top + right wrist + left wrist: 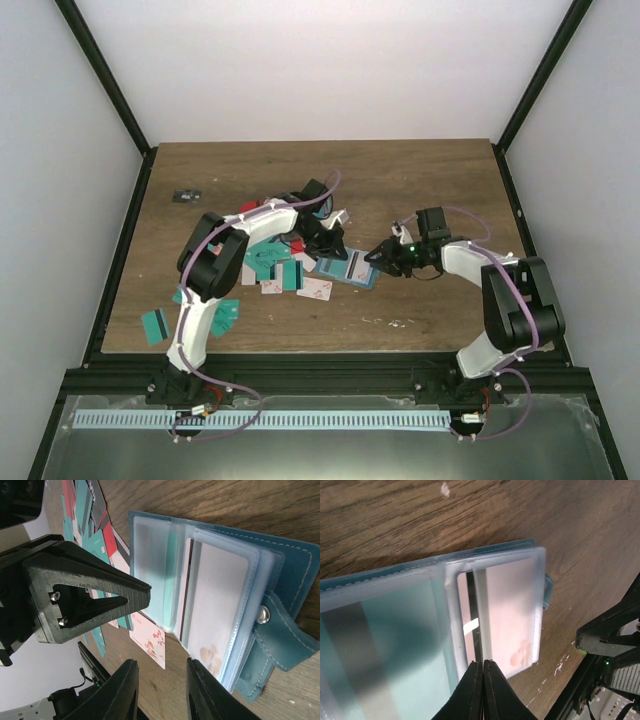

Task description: Put the credit cards into the card holder

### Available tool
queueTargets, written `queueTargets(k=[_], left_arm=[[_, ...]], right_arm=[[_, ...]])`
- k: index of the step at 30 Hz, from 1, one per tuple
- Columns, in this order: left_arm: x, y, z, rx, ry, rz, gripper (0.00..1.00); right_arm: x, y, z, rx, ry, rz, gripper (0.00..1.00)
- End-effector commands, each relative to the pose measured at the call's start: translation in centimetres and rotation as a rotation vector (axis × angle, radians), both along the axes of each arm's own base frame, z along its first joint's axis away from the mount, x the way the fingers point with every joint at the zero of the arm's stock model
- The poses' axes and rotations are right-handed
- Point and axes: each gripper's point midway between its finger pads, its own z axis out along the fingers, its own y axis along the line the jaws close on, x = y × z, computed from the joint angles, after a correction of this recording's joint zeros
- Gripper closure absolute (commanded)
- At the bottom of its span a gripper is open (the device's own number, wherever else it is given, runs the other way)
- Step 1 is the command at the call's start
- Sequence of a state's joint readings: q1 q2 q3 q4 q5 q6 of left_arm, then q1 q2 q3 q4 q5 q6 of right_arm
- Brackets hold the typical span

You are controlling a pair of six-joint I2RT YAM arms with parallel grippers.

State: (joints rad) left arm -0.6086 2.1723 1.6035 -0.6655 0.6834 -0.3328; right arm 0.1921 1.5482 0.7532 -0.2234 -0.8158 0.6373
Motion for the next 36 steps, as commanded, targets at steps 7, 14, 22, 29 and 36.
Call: queueTargets(k=[7,14,22,29,36], left_arm=[[-0.2,-0.9,-2.7,-0.001,0.044,-0.03,0.96],[-0.8,-0.3,-4.4,0.035,0.063,-0.037,0.96],[-1.4,-0.1,-5.4,0.051,0.078,-0.042,0.96],[-1.5,-0.3,-5.3,0.046,0.08,-0.047,0.96],[-1.6,-0.6,-4.1,0.029,0.072,-0.045,0.96]], right_arm=[[0.3,0.5,-1.9,0.025,0.042,0.02,0.71],[0.3,0.1,-3.6,-0.029,0.08,0.03,0.71],[0.2,0.1,-4.5,-0.026,0.092,0.038,0.71],[0.6,0.5,-3.8,0.001,0.063,0.05,0.71],[1.2,1.3,-2.3,0.025,0.022,0.078,0.71]])
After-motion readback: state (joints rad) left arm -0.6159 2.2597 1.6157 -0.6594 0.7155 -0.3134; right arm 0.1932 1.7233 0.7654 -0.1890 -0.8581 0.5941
